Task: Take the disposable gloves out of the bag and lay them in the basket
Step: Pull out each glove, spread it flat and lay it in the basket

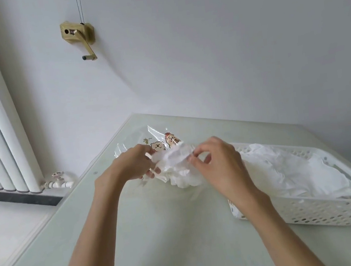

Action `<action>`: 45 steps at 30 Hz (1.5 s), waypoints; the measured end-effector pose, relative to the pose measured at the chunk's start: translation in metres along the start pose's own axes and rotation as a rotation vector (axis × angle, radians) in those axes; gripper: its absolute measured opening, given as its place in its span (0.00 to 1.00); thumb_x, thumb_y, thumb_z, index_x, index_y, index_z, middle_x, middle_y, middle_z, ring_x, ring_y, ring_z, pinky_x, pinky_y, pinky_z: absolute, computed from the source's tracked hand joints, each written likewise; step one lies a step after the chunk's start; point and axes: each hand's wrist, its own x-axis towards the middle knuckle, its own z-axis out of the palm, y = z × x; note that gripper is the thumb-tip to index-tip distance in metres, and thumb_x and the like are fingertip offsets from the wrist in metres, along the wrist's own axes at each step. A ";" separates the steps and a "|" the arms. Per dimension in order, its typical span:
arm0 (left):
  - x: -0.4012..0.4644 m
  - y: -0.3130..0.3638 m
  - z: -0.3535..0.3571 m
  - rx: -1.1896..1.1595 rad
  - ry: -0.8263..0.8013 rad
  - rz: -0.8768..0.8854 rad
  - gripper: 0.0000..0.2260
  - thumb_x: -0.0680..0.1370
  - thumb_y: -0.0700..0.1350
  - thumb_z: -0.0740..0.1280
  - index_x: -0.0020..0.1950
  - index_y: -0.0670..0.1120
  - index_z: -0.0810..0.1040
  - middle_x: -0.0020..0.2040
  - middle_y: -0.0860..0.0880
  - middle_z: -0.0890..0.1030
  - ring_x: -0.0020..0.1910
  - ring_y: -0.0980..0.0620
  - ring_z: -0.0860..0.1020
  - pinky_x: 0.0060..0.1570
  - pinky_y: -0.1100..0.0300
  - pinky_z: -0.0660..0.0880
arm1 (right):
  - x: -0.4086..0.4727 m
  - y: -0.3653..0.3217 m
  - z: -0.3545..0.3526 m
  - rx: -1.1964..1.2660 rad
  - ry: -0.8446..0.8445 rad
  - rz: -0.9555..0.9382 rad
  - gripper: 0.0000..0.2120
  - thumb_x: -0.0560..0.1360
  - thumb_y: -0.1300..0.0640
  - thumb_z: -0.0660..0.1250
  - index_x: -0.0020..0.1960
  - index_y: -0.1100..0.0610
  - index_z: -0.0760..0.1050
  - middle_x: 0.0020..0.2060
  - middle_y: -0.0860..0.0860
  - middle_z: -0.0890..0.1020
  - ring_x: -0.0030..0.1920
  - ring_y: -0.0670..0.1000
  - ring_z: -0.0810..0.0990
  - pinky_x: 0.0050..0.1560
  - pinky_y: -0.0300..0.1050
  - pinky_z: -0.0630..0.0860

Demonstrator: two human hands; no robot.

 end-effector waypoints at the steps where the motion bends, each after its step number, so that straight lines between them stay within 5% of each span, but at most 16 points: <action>1: 0.000 0.002 0.000 -0.013 -0.031 0.010 0.06 0.79 0.43 0.60 0.50 0.50 0.76 0.39 0.56 0.84 0.36 0.57 0.82 0.42 0.58 0.76 | 0.003 0.002 -0.002 0.054 0.036 -0.011 0.08 0.75 0.50 0.68 0.38 0.46 0.74 0.46 0.42 0.78 0.43 0.45 0.79 0.45 0.42 0.72; 5: -0.002 0.003 0.000 0.016 -0.131 0.002 0.05 0.79 0.47 0.63 0.50 0.50 0.78 0.45 0.53 0.84 0.44 0.54 0.82 0.42 0.61 0.74 | 0.012 0.010 -0.010 0.491 -0.106 0.170 0.08 0.77 0.51 0.65 0.43 0.53 0.78 0.45 0.48 0.84 0.47 0.49 0.82 0.52 0.47 0.79; 7: -0.005 0.010 -0.004 0.011 -0.067 0.054 0.09 0.79 0.52 0.61 0.50 0.51 0.78 0.51 0.51 0.82 0.52 0.50 0.80 0.49 0.57 0.75 | 0.013 0.010 -0.013 0.693 -0.152 0.279 0.08 0.78 0.55 0.64 0.44 0.57 0.78 0.41 0.53 0.84 0.42 0.52 0.82 0.47 0.45 0.80; 10: -0.022 0.041 -0.010 -0.336 0.037 0.189 0.22 0.78 0.64 0.53 0.59 0.51 0.75 0.56 0.55 0.79 0.54 0.53 0.80 0.54 0.55 0.76 | 0.012 0.008 -0.019 0.773 -0.123 0.337 0.10 0.79 0.54 0.64 0.44 0.60 0.78 0.35 0.52 0.81 0.33 0.49 0.79 0.35 0.36 0.77; 12: -0.035 0.062 -0.011 -0.469 -0.002 0.263 0.26 0.73 0.66 0.54 0.64 0.54 0.72 0.56 0.58 0.78 0.51 0.58 0.81 0.52 0.57 0.79 | 0.012 0.008 -0.020 0.747 -0.077 0.339 0.12 0.78 0.51 0.66 0.46 0.61 0.79 0.34 0.50 0.82 0.32 0.47 0.79 0.32 0.33 0.73; 15: -0.039 0.072 -0.003 -0.473 -0.016 0.329 0.17 0.75 0.56 0.66 0.61 0.52 0.77 0.49 0.51 0.82 0.43 0.58 0.82 0.40 0.65 0.79 | 0.010 0.007 -0.026 0.744 -0.128 0.345 0.12 0.76 0.48 0.67 0.50 0.58 0.79 0.38 0.50 0.83 0.36 0.46 0.80 0.36 0.35 0.73; 19: -0.027 0.077 0.020 -0.585 0.259 0.279 0.03 0.76 0.42 0.70 0.47 0.46 0.83 0.39 0.48 0.83 0.34 0.58 0.81 0.37 0.63 0.77 | 0.003 0.018 -0.050 0.750 -0.355 0.319 0.23 0.69 0.58 0.76 0.60 0.52 0.72 0.49 0.50 0.83 0.46 0.49 0.83 0.46 0.38 0.77; 22: -0.022 0.091 0.033 -0.663 0.349 0.294 0.03 0.76 0.41 0.70 0.42 0.47 0.82 0.35 0.49 0.82 0.32 0.58 0.80 0.36 0.63 0.78 | -0.006 0.032 -0.073 0.579 -0.391 0.303 0.30 0.68 0.62 0.76 0.65 0.47 0.67 0.54 0.51 0.79 0.52 0.51 0.82 0.49 0.38 0.77; 28: -0.012 0.133 0.047 -0.864 0.157 0.259 0.02 0.76 0.39 0.69 0.46 0.42 0.81 0.40 0.46 0.82 0.35 0.55 0.83 0.44 0.63 0.81 | -0.014 0.084 -0.126 0.585 -0.147 0.369 0.16 0.73 0.56 0.71 0.59 0.46 0.75 0.49 0.50 0.82 0.46 0.42 0.79 0.44 0.36 0.73; 32: -0.003 0.164 0.055 -0.811 0.113 0.229 0.05 0.78 0.38 0.65 0.50 0.43 0.81 0.40 0.48 0.80 0.32 0.57 0.82 0.41 0.65 0.81 | -0.016 0.122 -0.140 0.511 0.022 0.371 0.08 0.78 0.63 0.64 0.52 0.52 0.78 0.40 0.48 0.82 0.30 0.39 0.77 0.34 0.30 0.70; 36: 0.003 0.183 0.067 -0.687 0.057 0.221 0.08 0.79 0.37 0.61 0.50 0.43 0.80 0.37 0.48 0.79 0.30 0.59 0.80 0.39 0.66 0.80 | -0.016 0.146 -0.140 0.325 0.048 0.324 0.07 0.78 0.51 0.64 0.56 0.44 0.76 0.59 0.48 0.78 0.50 0.42 0.77 0.49 0.37 0.72; 38: 0.007 0.190 0.072 -0.666 0.056 0.195 0.09 0.79 0.37 0.61 0.51 0.43 0.81 0.37 0.49 0.79 0.29 0.59 0.80 0.39 0.66 0.80 | -0.021 0.151 -0.142 0.408 -0.146 0.248 0.25 0.71 0.41 0.69 0.66 0.37 0.67 0.67 0.42 0.67 0.61 0.42 0.72 0.56 0.38 0.70; 41: 0.011 0.194 0.076 -0.657 0.055 0.154 0.11 0.79 0.36 0.59 0.50 0.43 0.81 0.36 0.49 0.78 0.29 0.59 0.80 0.39 0.66 0.80 | -0.025 0.152 -0.132 0.218 -0.391 0.083 0.43 0.63 0.46 0.79 0.68 0.32 0.56 0.71 0.36 0.49 0.70 0.42 0.58 0.69 0.44 0.63; 43: 0.012 0.197 0.077 -0.642 0.040 0.137 0.14 0.79 0.35 0.56 0.49 0.43 0.81 0.36 0.50 0.77 0.32 0.57 0.80 0.41 0.64 0.81 | -0.024 0.157 -0.121 0.130 -0.386 0.048 0.40 0.63 0.53 0.79 0.64 0.34 0.58 0.69 0.35 0.49 0.67 0.44 0.63 0.66 0.43 0.66; 45: 0.013 0.194 0.075 -0.601 -0.015 0.152 0.16 0.79 0.34 0.54 0.49 0.44 0.82 0.41 0.50 0.77 0.37 0.54 0.76 0.43 0.63 0.81 | -0.020 0.162 -0.113 0.176 -0.300 0.053 0.28 0.67 0.54 0.77 0.58 0.39 0.65 0.67 0.40 0.62 0.61 0.46 0.71 0.59 0.42 0.70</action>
